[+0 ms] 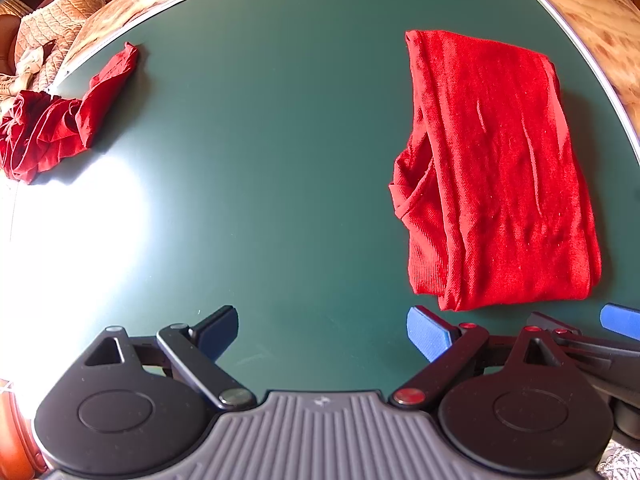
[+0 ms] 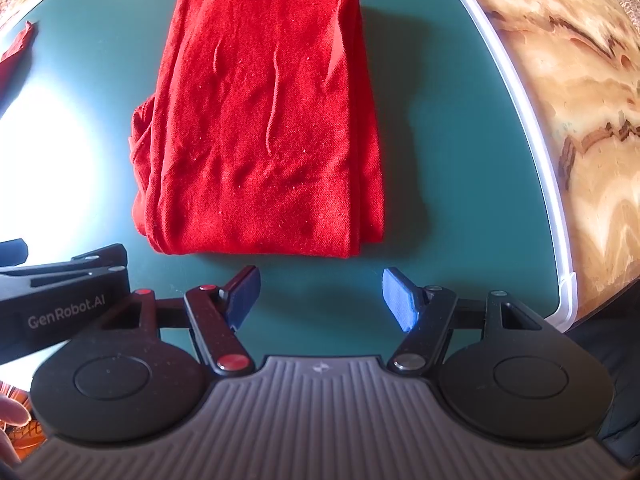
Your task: Fold clothes
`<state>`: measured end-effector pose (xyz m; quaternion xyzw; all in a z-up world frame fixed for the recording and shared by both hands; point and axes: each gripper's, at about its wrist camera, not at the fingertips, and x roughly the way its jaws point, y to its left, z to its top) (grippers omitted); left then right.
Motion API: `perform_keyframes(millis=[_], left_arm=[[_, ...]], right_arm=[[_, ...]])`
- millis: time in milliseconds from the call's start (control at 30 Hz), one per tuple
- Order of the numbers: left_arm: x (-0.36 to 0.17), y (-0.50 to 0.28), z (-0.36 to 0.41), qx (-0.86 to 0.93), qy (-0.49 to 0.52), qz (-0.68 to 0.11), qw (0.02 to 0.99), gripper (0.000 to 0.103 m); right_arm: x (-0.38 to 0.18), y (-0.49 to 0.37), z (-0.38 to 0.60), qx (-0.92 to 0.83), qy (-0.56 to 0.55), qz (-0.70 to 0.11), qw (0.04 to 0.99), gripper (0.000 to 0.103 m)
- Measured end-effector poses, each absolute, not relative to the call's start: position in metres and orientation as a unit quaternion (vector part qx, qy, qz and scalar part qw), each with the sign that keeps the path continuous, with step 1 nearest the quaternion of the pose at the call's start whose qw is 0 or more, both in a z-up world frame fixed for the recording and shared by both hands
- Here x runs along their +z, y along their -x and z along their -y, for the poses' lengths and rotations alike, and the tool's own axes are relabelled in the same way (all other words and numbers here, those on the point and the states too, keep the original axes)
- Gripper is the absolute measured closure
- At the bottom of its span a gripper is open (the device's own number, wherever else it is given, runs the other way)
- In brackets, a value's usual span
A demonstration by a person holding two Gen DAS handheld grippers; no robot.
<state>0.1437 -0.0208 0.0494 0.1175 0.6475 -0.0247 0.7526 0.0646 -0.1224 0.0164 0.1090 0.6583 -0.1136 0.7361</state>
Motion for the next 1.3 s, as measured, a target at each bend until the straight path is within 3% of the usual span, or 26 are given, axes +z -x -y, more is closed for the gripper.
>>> perform_keyframes(millis=[1300], left_arm=[[0.05,-0.136,0.015,-0.031,-0.124,-0.643,0.755,0.008]], right_arm=[[0.023,-0.058,0.125,-0.114,-0.115,-0.661,0.733,0.027]])
